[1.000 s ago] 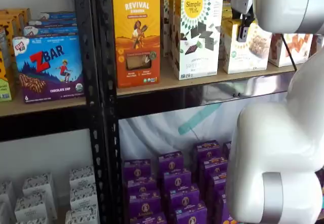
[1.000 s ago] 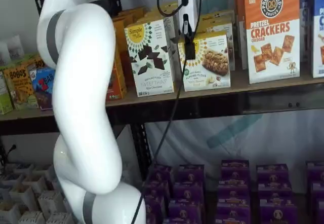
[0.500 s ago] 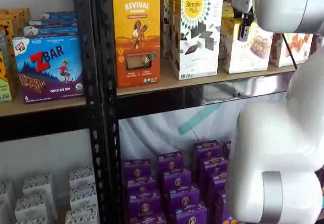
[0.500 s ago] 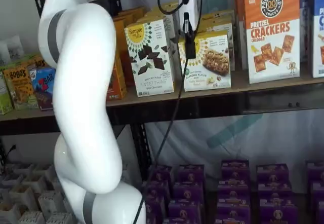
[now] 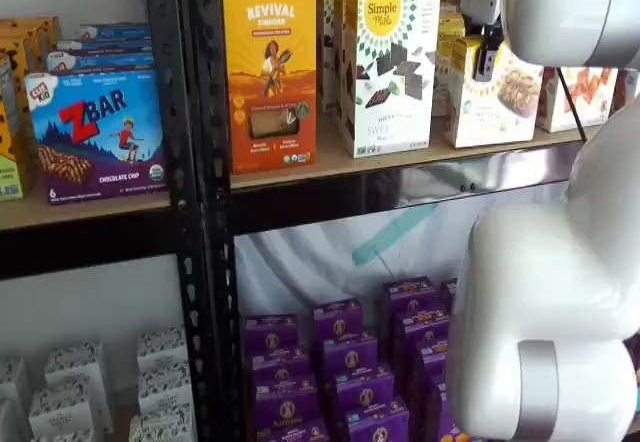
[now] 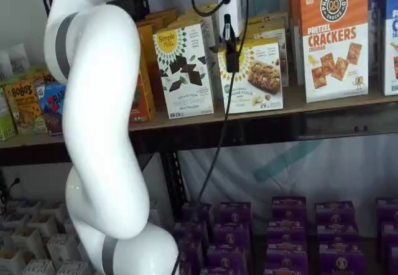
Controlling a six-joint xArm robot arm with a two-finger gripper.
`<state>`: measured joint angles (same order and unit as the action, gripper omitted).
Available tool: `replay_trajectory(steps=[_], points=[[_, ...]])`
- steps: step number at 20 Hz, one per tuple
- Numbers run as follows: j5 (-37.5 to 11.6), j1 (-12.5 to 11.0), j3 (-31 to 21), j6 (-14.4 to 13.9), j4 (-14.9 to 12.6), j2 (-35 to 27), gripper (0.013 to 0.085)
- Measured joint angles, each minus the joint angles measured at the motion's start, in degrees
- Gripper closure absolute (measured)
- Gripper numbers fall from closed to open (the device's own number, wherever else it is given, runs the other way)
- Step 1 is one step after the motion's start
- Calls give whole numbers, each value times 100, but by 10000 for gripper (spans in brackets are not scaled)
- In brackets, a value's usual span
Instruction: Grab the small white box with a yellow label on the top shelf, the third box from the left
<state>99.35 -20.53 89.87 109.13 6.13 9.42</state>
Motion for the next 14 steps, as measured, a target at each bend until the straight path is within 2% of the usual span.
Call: replay_trajectory(steps=[5,14], points=[[256,-8,-124,-9,19,225,690],[555,-132,-581,48,217,837,690]])
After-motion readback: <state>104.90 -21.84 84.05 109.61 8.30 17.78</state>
